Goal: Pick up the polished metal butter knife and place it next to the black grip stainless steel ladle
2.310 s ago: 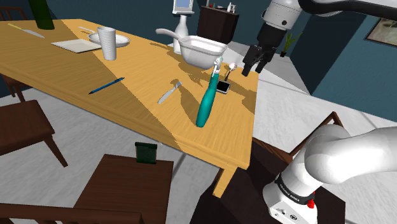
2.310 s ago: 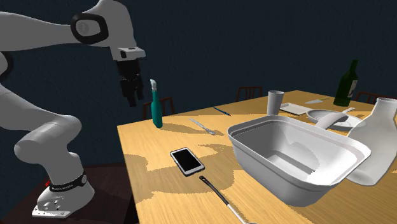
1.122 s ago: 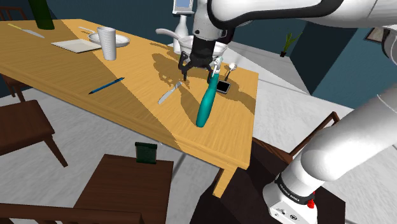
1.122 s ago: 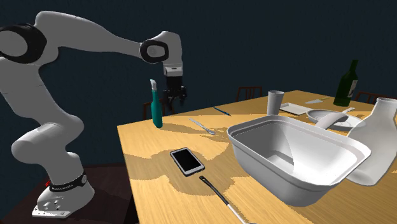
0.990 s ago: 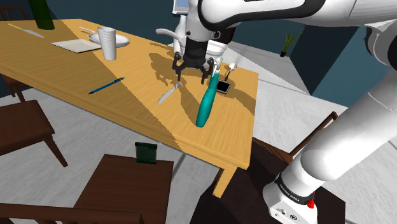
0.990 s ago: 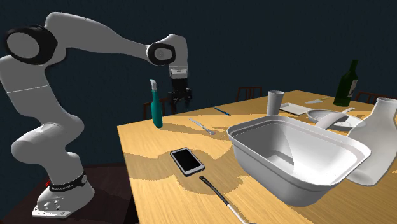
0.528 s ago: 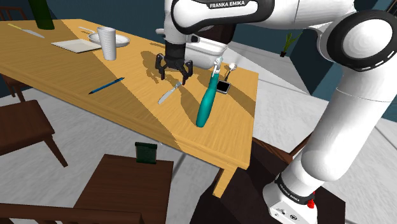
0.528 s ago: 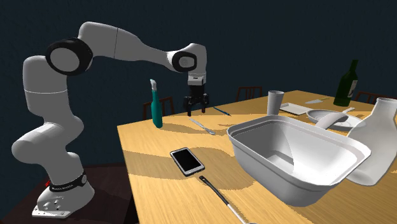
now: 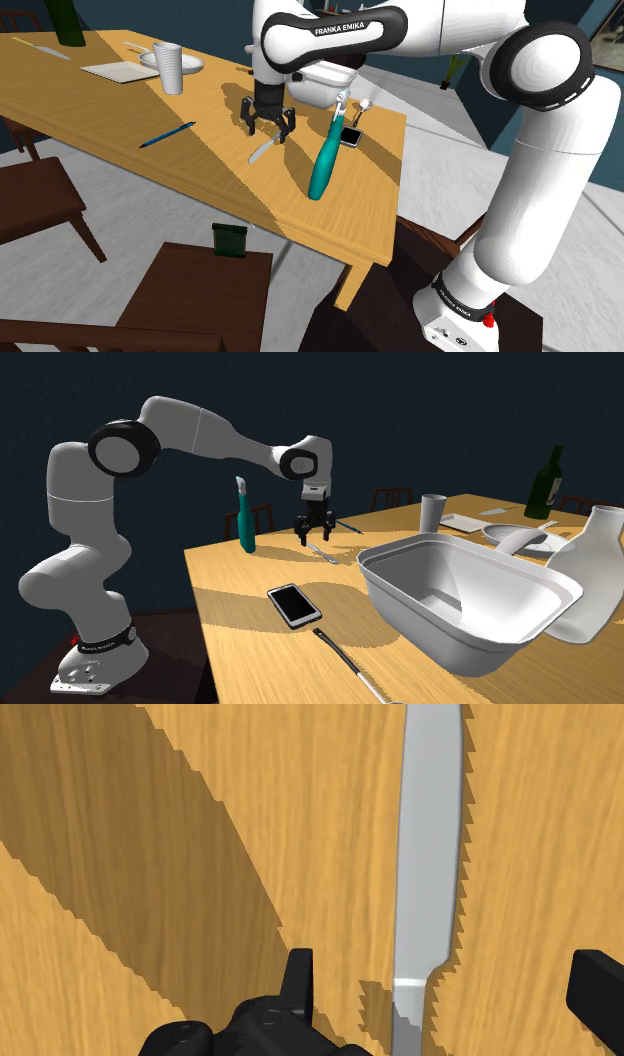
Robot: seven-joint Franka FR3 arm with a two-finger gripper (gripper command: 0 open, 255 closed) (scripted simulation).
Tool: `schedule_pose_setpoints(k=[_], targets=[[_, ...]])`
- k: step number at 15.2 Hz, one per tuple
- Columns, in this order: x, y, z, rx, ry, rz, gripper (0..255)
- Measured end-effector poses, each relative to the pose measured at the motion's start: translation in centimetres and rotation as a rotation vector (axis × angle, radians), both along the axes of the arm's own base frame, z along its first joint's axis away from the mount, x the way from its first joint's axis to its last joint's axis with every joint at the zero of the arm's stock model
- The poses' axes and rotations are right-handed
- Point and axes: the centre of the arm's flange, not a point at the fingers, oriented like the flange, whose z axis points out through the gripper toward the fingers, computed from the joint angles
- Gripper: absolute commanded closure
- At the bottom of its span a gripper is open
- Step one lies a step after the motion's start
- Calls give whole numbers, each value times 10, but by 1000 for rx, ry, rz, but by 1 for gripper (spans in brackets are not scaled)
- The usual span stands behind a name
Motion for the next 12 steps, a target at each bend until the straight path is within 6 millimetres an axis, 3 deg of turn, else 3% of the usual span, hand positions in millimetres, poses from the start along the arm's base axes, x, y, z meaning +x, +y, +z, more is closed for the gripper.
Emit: schedule_pose_setpoints(k=[7,8,12], targets=[[-2,1,-8,0,0,0,0],[-2,1,-8,0,0,0,255],[-2,1,-8,0,0,0,255]])
